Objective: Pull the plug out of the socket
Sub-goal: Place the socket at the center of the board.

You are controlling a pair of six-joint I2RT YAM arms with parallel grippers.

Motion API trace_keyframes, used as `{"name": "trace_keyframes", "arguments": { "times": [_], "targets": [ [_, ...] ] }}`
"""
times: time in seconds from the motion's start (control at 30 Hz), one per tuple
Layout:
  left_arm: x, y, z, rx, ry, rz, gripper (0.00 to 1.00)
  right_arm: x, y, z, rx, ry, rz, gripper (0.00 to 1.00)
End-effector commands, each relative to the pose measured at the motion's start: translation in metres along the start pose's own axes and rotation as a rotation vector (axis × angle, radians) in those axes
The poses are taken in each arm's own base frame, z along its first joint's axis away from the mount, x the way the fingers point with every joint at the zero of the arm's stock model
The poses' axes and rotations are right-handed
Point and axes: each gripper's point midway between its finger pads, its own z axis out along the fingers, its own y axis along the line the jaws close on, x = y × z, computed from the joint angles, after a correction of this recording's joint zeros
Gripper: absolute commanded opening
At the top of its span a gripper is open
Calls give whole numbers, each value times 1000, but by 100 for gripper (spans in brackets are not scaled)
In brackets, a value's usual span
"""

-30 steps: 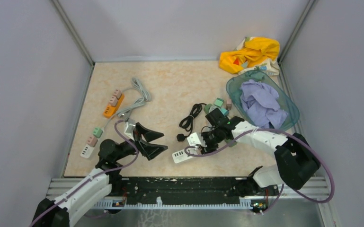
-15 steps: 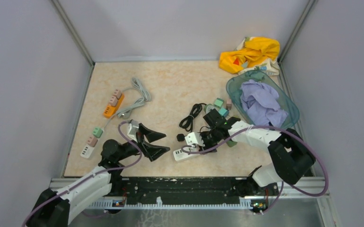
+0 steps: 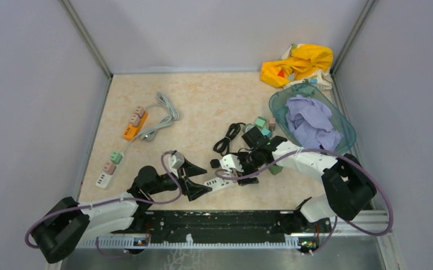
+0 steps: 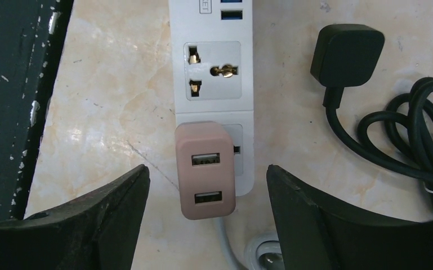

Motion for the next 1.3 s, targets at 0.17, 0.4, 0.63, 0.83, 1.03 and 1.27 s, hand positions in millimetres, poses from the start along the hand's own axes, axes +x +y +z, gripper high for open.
{"name": "trace_keyframes", "arguments": {
  "times": [0.17,0.4,0.63,0.83,1.03,1.27],
  "targets": [
    [-13,-2,7,17,-42,133,96,-35,-10,-38,29,-148,-38,76],
    [-13,-12,10,46,-44,189,96,-43,-10,-54,35,-211,-39,76],
    [3,-14,19,17,21,254,96,-47,-6,-56,13,-231,-46,76],
    [18,-20,27,3,70,361,95,-48,-5,-58,7,-237,-44,76],
    [42,-21,33,8,150,506,94,-47,-4,-57,1,-237,-42,76],
    [65,-12,37,-1,240,550,93,-45,-4,-57,-1,-236,-38,76]
  ]
}}
